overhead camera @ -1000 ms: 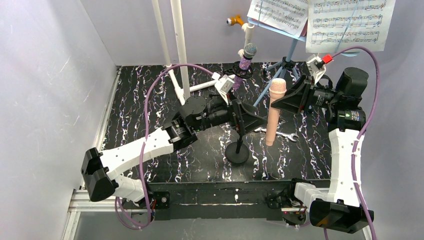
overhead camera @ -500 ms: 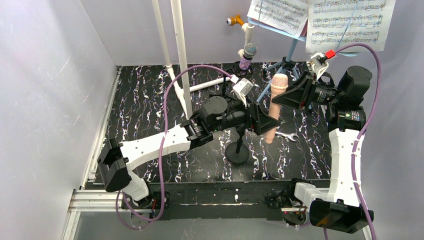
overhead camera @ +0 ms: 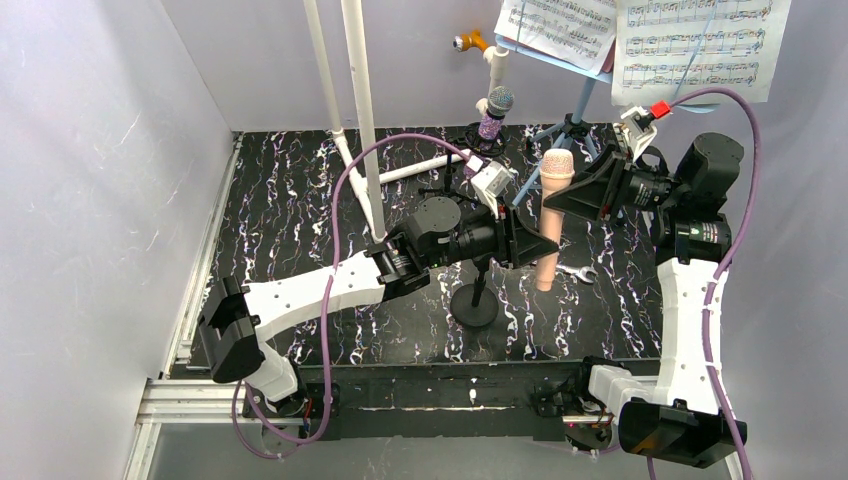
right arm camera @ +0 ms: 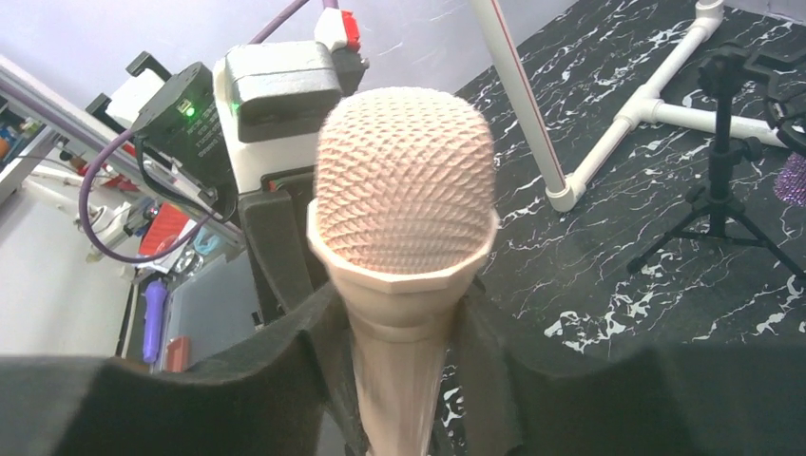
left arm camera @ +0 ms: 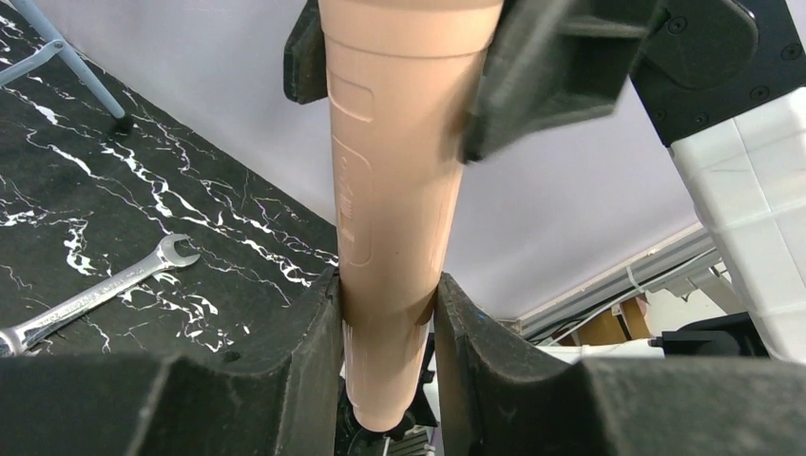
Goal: Pack up the instrument practice props
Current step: Place the microphone at the center of the board.
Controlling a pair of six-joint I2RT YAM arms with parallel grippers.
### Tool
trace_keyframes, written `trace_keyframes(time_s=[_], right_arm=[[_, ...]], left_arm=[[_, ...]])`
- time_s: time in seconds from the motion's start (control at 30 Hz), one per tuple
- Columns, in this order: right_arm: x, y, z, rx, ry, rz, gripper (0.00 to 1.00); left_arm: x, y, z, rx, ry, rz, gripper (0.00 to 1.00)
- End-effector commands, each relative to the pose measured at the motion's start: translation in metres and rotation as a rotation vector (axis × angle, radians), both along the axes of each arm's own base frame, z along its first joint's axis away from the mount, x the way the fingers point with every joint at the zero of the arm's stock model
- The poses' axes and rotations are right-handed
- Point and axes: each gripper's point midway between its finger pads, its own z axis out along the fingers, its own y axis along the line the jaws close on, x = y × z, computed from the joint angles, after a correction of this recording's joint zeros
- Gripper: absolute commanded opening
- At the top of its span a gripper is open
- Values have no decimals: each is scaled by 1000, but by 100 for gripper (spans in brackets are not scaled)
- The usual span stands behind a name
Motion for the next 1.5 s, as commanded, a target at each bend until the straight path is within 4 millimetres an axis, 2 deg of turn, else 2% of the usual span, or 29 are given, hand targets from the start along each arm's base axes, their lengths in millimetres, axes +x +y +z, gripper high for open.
trace_keyframes(time_s=[0.0, 0.1, 0.2, 0.43, 0.67, 0.8, 0.9, 0.97, 1.17, 1.33, 1.47], right_arm=[[-17, 2, 5, -19, -101, 62, 63], [-21, 2, 5, -22, -113, 75, 84], [-26, 3, 5, -23, -128, 98, 97], [-36, 4, 8, -37, -183, 105, 98], [-35, 3, 5, -40, -191, 99, 99], [-31, 2, -3, -41, -189, 93, 98], [-25, 0, -17, -46, -176, 73, 98], [-15, -3, -31, -69, -170, 28, 98], [14, -15, -82, -170, -133, -118, 98], [22, -24, -120, -258, -124, -160, 98], [25, -30, -153, -308, -100, -176, 98]], left_arm=[[-6, 18, 46, -101, -76, 13, 0], [-8, 27, 51, -108, -106, 23, 0], [-11, 37, 57, -117, -134, 33, 0], [-16, 64, 63, -119, -193, 74, 0], [-15, 100, 62, -53, -257, 159, 0], [-17, 121, 59, 0, -284, 189, 0], [-18, 137, 48, 68, -299, 213, 0], [-18, 150, 34, 136, -297, 233, 0], [-16, 191, -1, 301, -312, 305, 0], [-6, 228, -24, 378, -330, 430, 0], [4, 252, -53, 450, -321, 532, 0]])
